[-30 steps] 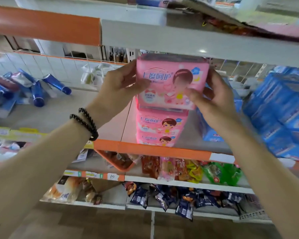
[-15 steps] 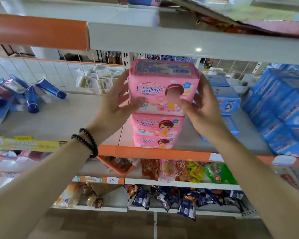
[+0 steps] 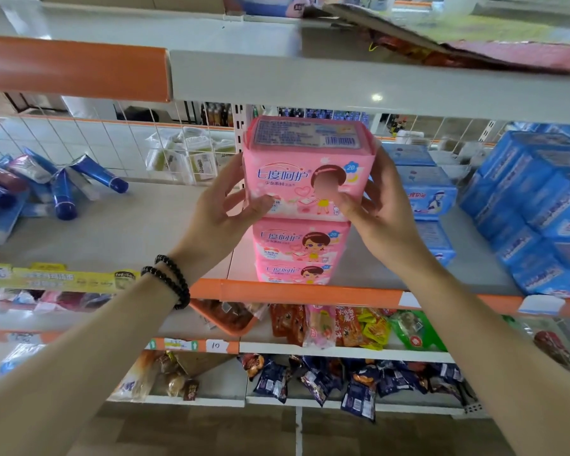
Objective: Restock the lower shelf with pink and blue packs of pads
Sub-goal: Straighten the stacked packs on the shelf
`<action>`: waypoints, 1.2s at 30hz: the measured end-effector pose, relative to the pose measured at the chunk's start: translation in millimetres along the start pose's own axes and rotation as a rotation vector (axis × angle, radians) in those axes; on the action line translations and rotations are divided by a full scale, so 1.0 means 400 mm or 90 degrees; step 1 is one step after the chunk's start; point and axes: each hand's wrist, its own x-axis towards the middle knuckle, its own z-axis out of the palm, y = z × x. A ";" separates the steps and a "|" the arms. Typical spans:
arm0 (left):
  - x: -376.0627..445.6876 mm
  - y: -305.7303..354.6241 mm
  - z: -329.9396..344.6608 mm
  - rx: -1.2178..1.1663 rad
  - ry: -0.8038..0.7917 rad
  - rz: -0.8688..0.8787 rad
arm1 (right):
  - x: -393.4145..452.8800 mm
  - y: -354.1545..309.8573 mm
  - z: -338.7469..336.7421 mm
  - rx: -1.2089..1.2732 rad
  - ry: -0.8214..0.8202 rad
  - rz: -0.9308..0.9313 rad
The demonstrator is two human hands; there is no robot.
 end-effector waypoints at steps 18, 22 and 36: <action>-0.037 -0.005 0.072 -0.127 -0.059 -0.067 | -0.060 0.039 0.057 0.045 -0.094 0.090; -0.049 -0.002 0.081 -0.172 -0.066 -0.099 | -0.080 0.031 0.061 0.046 -0.087 0.095; -0.035 -0.026 0.114 -0.159 0.013 -0.174 | -0.080 0.027 0.101 0.062 -0.014 0.079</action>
